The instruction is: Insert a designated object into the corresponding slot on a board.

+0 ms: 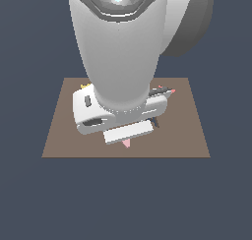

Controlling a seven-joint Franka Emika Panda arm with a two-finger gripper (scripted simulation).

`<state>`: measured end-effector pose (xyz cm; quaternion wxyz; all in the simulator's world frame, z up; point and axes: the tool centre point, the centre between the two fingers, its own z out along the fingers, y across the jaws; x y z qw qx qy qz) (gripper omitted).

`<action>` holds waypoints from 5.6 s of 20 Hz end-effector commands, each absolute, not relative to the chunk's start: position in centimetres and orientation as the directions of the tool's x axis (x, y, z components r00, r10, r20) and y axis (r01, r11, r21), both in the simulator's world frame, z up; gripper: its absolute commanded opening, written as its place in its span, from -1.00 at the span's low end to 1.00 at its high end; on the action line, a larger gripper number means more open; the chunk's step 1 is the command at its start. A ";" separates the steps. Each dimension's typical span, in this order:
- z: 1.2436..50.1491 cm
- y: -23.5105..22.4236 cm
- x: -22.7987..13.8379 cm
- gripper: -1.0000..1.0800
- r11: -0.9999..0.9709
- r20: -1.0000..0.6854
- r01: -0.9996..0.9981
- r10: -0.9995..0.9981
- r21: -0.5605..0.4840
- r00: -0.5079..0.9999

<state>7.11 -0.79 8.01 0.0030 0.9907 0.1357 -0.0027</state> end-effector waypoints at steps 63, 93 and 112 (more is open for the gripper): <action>3.2 1.8 10.7 -1.00 -0.711 0.000 0.704 0.704 0.000 0.711; 3.7 8.6 7.9 -1.00 0.497 -0.001 0.868 0.868 0.001 -0.497; 4.0 9.1 3.7 -1.00 0.940 -0.001 0.342 0.342 0.000 -0.940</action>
